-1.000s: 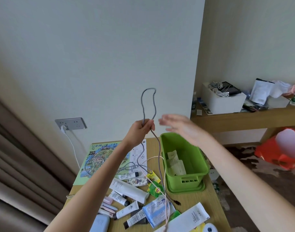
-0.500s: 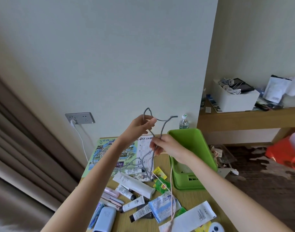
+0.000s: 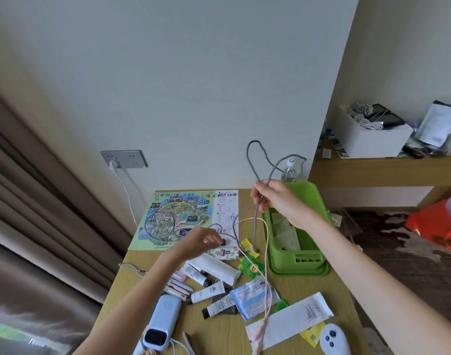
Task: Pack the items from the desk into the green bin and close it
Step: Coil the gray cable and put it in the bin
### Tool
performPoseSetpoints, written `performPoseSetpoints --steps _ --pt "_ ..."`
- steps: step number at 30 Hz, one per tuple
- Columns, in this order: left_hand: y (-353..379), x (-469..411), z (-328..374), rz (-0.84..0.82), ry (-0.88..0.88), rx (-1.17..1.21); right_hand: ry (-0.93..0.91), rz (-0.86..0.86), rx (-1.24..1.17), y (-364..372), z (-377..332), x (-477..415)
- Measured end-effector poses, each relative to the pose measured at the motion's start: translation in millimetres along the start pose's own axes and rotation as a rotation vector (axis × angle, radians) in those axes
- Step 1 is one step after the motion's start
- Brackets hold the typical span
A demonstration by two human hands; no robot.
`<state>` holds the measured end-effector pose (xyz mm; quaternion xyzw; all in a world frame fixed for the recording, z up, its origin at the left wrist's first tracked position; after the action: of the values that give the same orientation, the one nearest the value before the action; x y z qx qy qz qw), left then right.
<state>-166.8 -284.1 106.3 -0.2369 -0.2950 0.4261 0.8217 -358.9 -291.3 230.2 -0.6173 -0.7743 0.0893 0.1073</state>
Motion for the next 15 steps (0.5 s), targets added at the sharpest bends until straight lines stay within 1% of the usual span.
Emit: performPoseSetpoints --steps 5,10,12,15 --pt "-25.9 2.9 -26.7 0.135 -0.02 0.002 0.084 -0.04 0.464 45.3 40.9 -26.4" --pt "-70.9 9.7 -72.9 0.325 -0.064 -0.046 0.103 -0.068 0.82 85.6 73.5 -59.0" --pt "-81.7 9.2 -97.0 0.338 -0.086 -0.046 0.114 -0.069 0.939 99.2 86.1 -73.7" --pt "-90.7 1.1 -136.4 0.298 -0.119 -0.05 0.159 -0.087 1.051 117.6 109.2 -96.0"
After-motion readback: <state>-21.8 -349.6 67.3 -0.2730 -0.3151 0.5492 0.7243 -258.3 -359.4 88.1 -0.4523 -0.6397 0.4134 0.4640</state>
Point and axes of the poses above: each hand's wrist, its own x-axis away from the middle knuckle, its own y-axis out of the palm, z = x × y, the point moved 9 cm from there along -x, towards the middle knuckle, and after that the axes turned 9 degrees about x, right-handed, at the moved point
